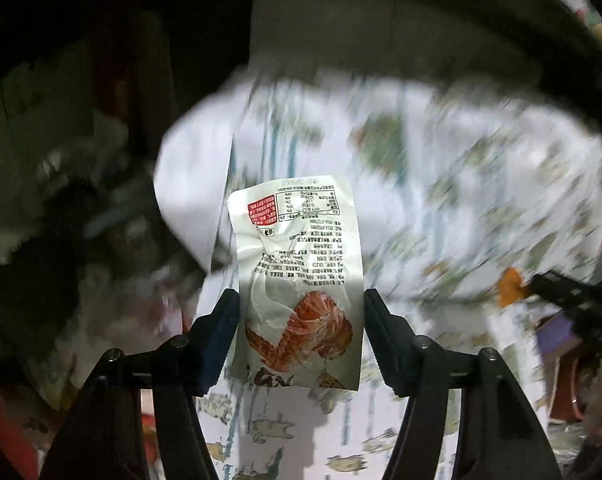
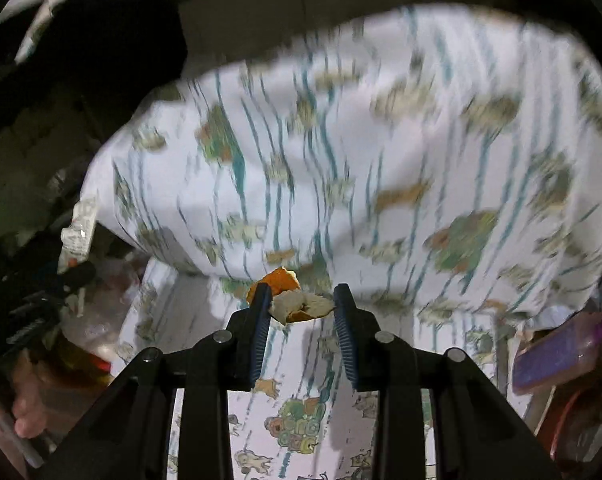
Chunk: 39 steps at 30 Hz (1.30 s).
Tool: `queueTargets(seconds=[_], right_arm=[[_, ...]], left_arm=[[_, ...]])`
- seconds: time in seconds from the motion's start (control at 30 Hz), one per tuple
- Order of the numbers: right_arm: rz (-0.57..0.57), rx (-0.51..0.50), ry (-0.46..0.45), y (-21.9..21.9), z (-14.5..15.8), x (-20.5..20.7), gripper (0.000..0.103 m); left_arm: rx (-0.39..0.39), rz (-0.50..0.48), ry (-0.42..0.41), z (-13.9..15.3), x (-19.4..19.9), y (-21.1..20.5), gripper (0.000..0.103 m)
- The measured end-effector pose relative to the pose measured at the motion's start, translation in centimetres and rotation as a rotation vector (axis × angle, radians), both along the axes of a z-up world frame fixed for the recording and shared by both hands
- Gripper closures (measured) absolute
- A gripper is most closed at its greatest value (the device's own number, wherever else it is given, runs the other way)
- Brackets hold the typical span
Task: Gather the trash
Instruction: 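Carry the white packet in the left gripper and scrap in the right over the basket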
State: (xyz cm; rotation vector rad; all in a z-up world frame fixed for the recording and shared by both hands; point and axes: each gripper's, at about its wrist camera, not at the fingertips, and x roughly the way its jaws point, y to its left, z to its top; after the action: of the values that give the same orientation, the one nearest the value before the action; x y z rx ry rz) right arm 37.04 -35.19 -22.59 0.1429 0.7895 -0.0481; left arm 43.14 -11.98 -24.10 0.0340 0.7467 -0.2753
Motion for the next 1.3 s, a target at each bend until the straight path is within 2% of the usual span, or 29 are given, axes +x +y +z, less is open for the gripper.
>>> queueTargets(seconds=[0.07,0.13,0.37,0.5,0.57,0.67,0.83,1.0,1.1,1.2,1.3], right_arm=[[0.003,0.052,-0.024,-0.2,1.6,-1.1,0.072],[0.011,0.09,-0.05,0.3,3.2,-2.6,0.072],[0.058,0.052,-0.161,3.1,9.5,-10.4,0.072],[0.054,0.054,-0.229,4.1,12.8,-15.4,0.072],[0.06,0.063,-0.25,4.7,13.8,-17.6,0.072],[0.072,0.056,-0.263,5.8,14.4,-20.3,0.072],[0.101,0.028,-0.253,7.9,13.8,-24.3,0.072],[0.112,0.072,-0.285,8.8,13.6,-28.6,0.072],[0.12,0.067,-0.289,9.7,12.5,-30.3,0.072],[0.129,0.068,-0.25,10.3,10.8,-30.6,0.072],[0.12,0.074,-0.191,10.3,8.6,-30.0,0.072]], left_arm=[[-0.003,0.006,-0.064,3.2,-2.1,-0.1,0.039],[-0.005,0.015,-0.089,5.4,-3.9,-0.2,0.039],[0.003,-0.011,-0.243,13.1,-14.6,0.6,0.038],[-0.029,-0.026,-0.27,16.7,-19.9,2.0,0.038],[-0.059,-0.036,-0.286,18.0,-22.5,2.9,0.038],[-0.064,-0.027,-0.299,19.1,-26.0,3.7,0.038],[-0.101,-0.011,-0.289,19.0,-30.2,6.0,0.038],[-0.152,-0.017,-0.277,17.4,-33.7,7.6,0.038],[-0.155,-0.023,-0.259,15.9,-35.3,7.8,0.037],[-0.17,-0.043,-0.192,13.7,-35.5,7.5,0.037],[-0.153,-0.028,-0.095,10.7,-34.1,7.1,0.037]])
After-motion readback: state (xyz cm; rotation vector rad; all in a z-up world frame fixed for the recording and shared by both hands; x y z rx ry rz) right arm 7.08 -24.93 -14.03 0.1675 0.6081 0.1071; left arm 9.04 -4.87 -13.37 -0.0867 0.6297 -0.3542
